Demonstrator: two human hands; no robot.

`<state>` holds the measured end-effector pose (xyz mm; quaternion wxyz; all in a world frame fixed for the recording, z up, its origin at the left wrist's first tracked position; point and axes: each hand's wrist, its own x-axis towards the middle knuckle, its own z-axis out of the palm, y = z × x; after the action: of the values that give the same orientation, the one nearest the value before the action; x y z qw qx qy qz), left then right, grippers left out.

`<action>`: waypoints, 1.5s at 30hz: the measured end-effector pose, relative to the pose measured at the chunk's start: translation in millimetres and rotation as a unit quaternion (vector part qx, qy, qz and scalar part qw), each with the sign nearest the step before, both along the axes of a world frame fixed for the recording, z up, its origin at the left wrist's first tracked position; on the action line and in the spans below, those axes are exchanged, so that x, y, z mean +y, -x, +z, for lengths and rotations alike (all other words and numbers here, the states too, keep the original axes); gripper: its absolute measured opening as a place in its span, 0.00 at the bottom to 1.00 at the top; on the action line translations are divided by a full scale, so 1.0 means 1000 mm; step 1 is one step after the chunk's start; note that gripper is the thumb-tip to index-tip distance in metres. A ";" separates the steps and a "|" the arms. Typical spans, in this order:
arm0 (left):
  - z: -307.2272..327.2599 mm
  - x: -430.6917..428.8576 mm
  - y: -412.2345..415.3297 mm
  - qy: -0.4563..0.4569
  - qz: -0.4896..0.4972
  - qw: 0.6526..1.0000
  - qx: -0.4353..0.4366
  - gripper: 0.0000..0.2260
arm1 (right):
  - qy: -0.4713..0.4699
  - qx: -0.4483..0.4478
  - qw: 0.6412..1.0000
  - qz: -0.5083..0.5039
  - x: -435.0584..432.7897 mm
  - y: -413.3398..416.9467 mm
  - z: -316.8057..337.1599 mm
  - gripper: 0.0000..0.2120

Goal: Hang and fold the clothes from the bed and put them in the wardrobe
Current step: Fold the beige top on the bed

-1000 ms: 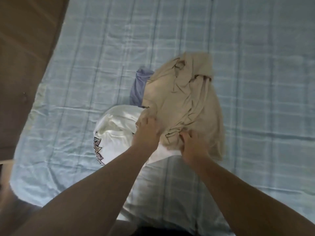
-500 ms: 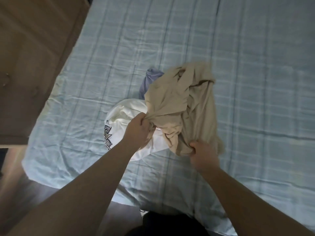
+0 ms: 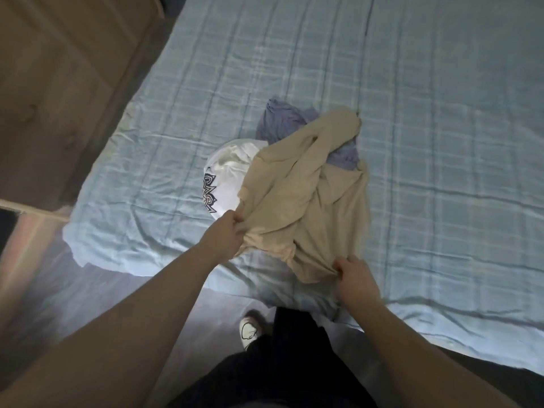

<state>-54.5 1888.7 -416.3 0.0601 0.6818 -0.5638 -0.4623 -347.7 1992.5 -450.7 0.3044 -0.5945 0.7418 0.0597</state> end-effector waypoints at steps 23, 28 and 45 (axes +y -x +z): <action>-0.084 0.023 -0.046 -0.079 0.156 0.984 -0.028 0.23 | 0.095 -0.090 0.954 0.269 -0.204 -0.115 -0.015 0.23; -0.087 0.023 -0.038 -0.121 0.389 0.913 0.028 0.25 | 0.122 -0.032 0.910 0.396 -0.268 -0.135 -0.029 0.28; -0.025 -0.004 -0.022 -0.189 0.421 0.839 0.286 0.20 | 0.189 -0.035 0.947 0.258 -0.255 -0.079 0.030 0.07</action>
<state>-32.4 1885.1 -441.5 0.2777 0.6890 -0.0813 -0.6645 -268.9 1737.1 -421.1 0.1869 -0.8137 0.5498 -0.0261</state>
